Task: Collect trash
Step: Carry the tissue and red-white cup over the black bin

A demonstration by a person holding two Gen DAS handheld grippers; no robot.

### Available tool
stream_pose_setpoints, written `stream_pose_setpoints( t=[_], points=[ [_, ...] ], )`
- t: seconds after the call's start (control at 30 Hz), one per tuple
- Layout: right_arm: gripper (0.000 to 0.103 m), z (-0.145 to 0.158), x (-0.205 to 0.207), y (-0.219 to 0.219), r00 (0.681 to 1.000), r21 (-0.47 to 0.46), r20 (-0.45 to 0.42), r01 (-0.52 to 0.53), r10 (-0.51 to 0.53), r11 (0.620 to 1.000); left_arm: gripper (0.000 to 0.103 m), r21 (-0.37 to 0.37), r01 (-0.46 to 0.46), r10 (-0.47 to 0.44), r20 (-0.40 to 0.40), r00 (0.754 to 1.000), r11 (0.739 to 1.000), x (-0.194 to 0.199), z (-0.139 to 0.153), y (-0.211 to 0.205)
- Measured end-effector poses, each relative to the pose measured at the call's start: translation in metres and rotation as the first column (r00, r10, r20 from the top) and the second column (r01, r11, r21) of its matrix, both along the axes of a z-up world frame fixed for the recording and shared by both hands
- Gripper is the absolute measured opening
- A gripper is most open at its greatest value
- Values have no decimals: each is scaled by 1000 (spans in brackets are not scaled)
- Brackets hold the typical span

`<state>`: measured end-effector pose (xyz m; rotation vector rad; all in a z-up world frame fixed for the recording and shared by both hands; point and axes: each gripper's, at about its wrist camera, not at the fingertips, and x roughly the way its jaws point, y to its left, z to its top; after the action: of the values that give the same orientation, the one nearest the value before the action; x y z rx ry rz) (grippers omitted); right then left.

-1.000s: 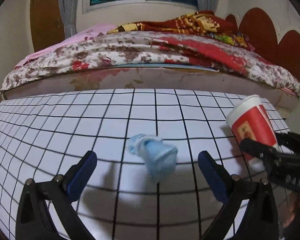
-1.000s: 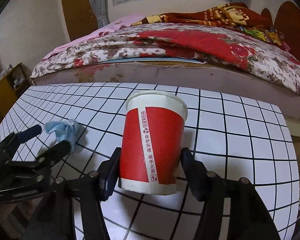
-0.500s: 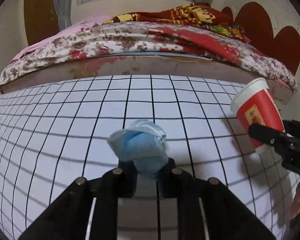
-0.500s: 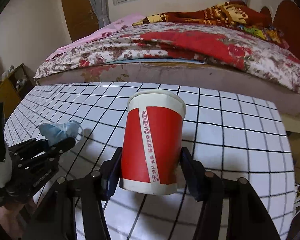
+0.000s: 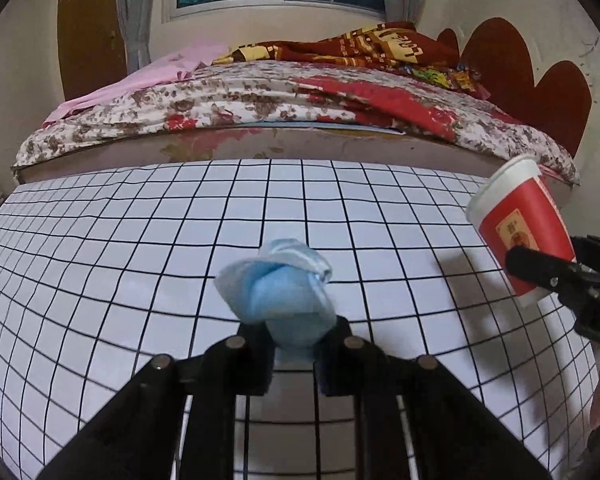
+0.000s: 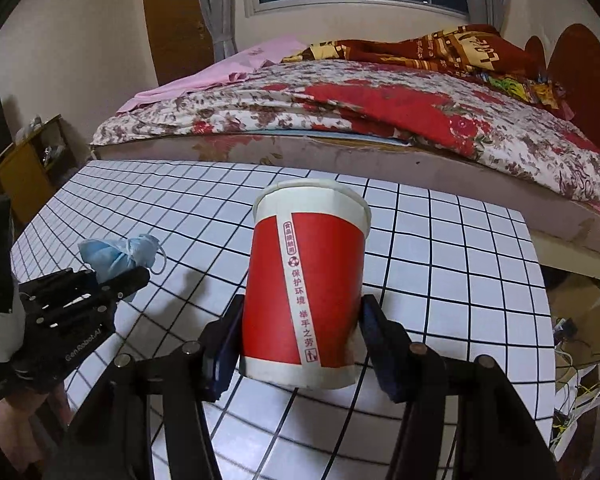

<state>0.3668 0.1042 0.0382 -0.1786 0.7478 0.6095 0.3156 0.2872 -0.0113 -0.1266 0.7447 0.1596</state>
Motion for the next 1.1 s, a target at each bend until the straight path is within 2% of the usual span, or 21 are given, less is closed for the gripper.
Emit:
stream_pose_setpoints(
  t=[0.3,0.57,0.73,1.1],
  points=[
    [58,23,-36,-12,999,9,47,-13,13,1000,18,17,21,-22,40,999,1000,-28,18,-15],
    [58,37,-75,-35,996,30,86,-13,11,999,18,53,72,-77,102,992,996,-64,45,-37],
    [58,49,-97,-50,993,46,119,-10,5,999,18,48,95,-101,133,986,994,-82,53,-51],
    [58,65,-148,-113,984,86,174,32,-47,996,18,45,175,-180,206,962,984,-128,73,-99]
  ],
)
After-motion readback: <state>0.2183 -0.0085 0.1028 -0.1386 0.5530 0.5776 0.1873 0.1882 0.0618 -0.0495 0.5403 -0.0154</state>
